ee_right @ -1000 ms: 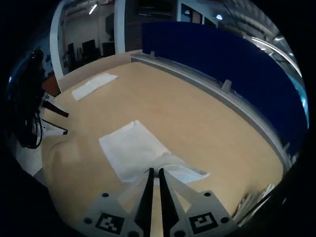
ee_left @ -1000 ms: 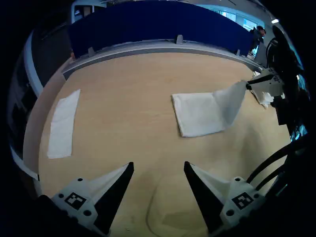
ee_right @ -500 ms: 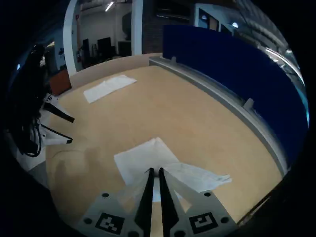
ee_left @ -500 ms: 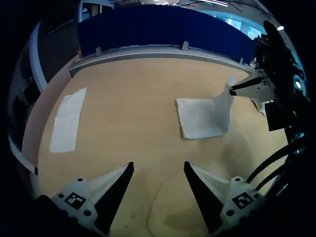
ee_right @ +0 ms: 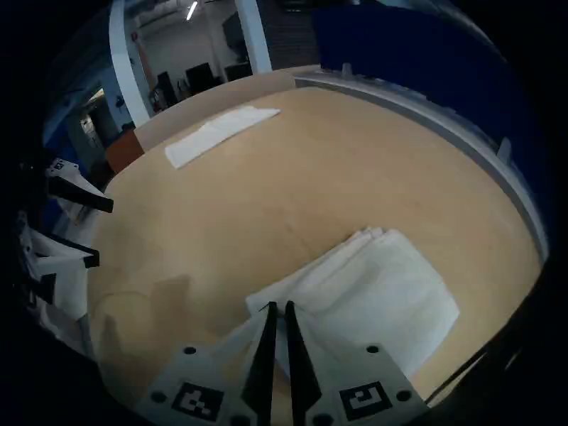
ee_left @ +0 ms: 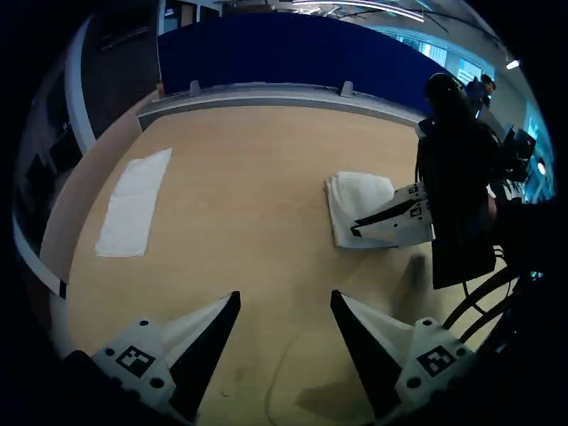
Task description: Fold towel
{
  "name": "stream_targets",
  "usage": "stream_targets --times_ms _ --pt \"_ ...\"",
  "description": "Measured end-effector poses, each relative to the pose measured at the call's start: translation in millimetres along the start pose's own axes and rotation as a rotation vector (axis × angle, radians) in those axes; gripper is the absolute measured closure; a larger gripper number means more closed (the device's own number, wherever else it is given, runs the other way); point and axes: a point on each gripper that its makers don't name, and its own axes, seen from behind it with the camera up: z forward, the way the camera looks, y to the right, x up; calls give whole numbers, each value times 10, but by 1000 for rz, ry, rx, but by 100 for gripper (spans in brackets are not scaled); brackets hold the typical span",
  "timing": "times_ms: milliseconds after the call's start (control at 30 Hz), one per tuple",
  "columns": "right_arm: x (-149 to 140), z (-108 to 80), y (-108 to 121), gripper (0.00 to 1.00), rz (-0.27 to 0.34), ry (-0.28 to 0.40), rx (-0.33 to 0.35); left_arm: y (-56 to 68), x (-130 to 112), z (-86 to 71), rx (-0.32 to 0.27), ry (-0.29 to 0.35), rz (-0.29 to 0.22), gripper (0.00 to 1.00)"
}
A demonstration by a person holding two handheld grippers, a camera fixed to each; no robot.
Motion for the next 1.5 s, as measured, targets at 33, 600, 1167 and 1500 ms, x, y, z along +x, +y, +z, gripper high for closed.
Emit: stream_targets --times_ms 33,600,1167,1500 --pt "-4 5 -1 90 3 1 0 -2 -7 1 0 0 -2 6" --pt "84 -211 31 22 -38 45 -11 -6 -25 70 7 -5 2 6" --pt "-120 -526 256 4 3 69 -130 -23 -29 12 6 -6 9 6" --pt "-510 -733 358 4 75 51 -197 -145 -215 -126 19 -22 25 6"
